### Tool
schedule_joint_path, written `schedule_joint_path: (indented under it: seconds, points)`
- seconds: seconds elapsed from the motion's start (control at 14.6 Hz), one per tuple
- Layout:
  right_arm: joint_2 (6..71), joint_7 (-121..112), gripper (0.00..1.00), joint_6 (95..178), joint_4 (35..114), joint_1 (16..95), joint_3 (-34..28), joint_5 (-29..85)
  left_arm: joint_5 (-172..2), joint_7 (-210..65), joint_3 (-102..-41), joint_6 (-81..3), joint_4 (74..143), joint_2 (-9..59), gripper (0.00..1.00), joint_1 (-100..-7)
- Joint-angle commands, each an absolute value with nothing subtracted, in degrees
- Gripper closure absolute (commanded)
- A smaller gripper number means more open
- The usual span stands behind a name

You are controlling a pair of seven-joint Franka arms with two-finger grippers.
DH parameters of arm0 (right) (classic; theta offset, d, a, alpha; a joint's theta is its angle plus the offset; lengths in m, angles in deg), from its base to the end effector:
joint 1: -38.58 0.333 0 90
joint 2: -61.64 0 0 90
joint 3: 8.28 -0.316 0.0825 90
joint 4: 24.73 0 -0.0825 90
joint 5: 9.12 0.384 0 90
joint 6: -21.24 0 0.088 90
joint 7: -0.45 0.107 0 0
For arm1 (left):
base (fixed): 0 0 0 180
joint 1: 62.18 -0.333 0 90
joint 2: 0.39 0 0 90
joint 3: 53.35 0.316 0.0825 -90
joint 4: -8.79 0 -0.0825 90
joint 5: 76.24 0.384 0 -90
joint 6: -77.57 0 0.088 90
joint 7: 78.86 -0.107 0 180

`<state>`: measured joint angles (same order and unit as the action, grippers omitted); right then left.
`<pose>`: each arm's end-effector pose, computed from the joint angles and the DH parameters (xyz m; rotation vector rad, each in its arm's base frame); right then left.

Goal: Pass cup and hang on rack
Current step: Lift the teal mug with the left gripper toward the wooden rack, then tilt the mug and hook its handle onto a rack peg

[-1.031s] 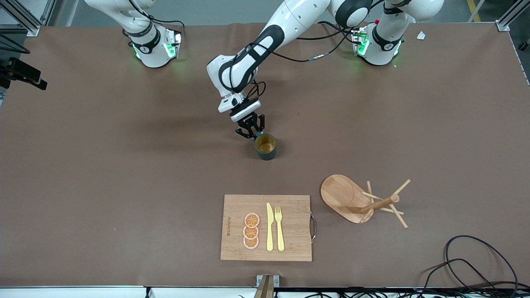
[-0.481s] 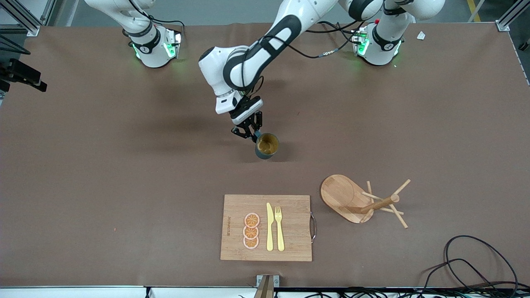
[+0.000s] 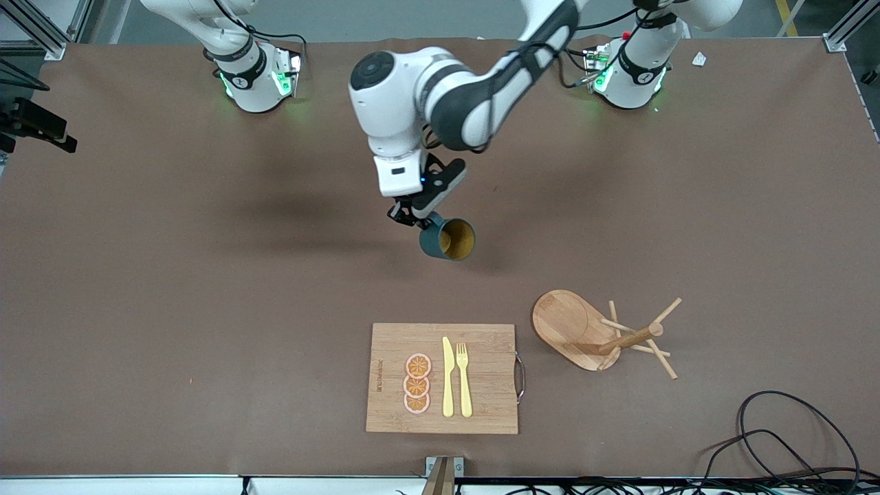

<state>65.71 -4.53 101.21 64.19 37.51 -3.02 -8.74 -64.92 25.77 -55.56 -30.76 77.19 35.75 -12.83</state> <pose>0.5103 -0.0578 0.6564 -3.1172 0.0346 0.1306 0.4776 -0.5663 0.4233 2.8049 1.3178 0.2752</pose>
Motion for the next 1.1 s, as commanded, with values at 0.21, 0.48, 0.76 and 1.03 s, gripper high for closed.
schedule_joint_path:
  seconds: [0.21,0.48,0.76,1.03]
  points:
    - [66.9,-5.3,0.0,101.0,66.2,37.1,-3.1,-8.4,-88.5,12.1,-55.8,-31.6,79.5,26.2,1.0,-25.9]
    - [67.0,-5.3,0.0,100.6,66.1,37.4,-3.2,-8.0,-104.9,1.8,-55.9,-30.8,80.5,23.8,1.0,-35.4]
    - [67.0,-5.3,0.0,100.7,66.1,37.3,-3.2,-7.9,-120.4,-9.7,-55.9,-27.5,82.0,23.8,1.0,-44.6]
    - [67.1,-5.4,0.0,101.2,65.9,37.3,-3.2,-7.9,-132.5,-22.7,-55.8,-22.8,86.4,24.4,1.0,-52.4]
